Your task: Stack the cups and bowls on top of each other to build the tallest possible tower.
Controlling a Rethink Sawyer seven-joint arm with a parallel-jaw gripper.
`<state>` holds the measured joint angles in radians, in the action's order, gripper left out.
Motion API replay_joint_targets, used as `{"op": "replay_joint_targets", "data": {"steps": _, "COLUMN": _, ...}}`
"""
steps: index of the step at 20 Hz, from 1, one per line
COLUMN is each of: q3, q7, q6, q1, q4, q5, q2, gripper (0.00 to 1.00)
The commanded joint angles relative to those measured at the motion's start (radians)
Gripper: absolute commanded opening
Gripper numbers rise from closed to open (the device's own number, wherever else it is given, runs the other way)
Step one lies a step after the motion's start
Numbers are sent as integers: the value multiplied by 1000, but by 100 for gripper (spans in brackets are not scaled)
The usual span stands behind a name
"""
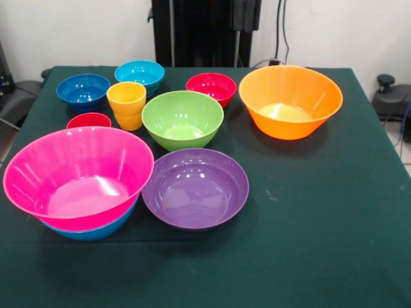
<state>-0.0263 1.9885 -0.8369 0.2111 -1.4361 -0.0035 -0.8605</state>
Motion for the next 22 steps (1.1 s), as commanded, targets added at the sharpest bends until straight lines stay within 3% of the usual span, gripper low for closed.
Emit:
{"op": "replay_joint_targets", "data": {"steps": 1, "q3": -114, "q7": -167, "q6": -9, "q1": -2, "q4": -112, "q5": -93, "q2": 48, "gripper": 0}}
{"op": "replay_joint_targets", "data": {"steps": 4, "q3": -116, "q7": -169, "q6": 1, "q1": -7, "q4": -108, "q5": -118, "q2": 55, "gripper": 0}}
{"op": "replay_joint_targets", "data": {"steps": 5, "q3": -120, "q7": -161, "q6": 9, "q1": -6, "q4": -108, "q5": -131, "q2": 55, "gripper": 100}}
{"op": "replay_joint_targets", "data": {"steps": 11, "q3": -93, "q7": -109, "q6": -4, "q1": -31, "q4": -91, "q5": -176, "q2": 72, "gripper": 100}}
{"op": "replay_joint_targets", "data": {"steps": 22, "q3": -124, "q7": -93, "q6": 91, "q1": 0, "q4": -131, "q5": -198, "q2": 148, "gripper": 100}}
